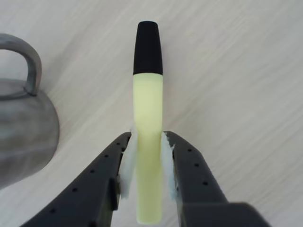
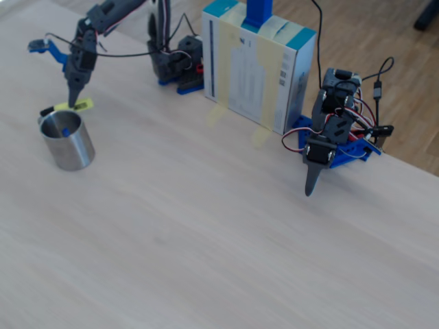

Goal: Grab the yellow pen and put it in the silver cup.

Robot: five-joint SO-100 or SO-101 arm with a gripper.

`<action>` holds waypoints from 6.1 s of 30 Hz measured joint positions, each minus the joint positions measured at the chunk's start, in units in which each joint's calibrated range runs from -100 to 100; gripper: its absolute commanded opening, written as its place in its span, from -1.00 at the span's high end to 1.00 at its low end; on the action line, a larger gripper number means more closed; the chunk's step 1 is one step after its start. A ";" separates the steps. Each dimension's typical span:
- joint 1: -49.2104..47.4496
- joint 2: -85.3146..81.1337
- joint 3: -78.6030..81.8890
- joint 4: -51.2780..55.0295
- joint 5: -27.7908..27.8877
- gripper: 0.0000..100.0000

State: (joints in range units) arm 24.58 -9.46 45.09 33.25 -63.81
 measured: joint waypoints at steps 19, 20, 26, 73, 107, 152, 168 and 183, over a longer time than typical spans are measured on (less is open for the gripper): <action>0.25 -6.00 0.00 0.00 1.54 0.84; 0.25 -6.42 0.00 0.00 1.54 0.84; 0.25 -9.59 0.00 0.00 1.54 0.84; -6.61 -25.93 5.32 -33.46 6.25 0.84; -15.30 -26.18 35.44 -86.00 10.66 0.84; -21.74 0.42 30.03 -97.77 10.71 0.83; -21.40 5.09 27.59 -92.39 10.71 0.83; -20.57 5.84 27.59 -88.94 10.71 0.83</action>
State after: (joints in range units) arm 4.01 -3.63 72.68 -55.70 -53.10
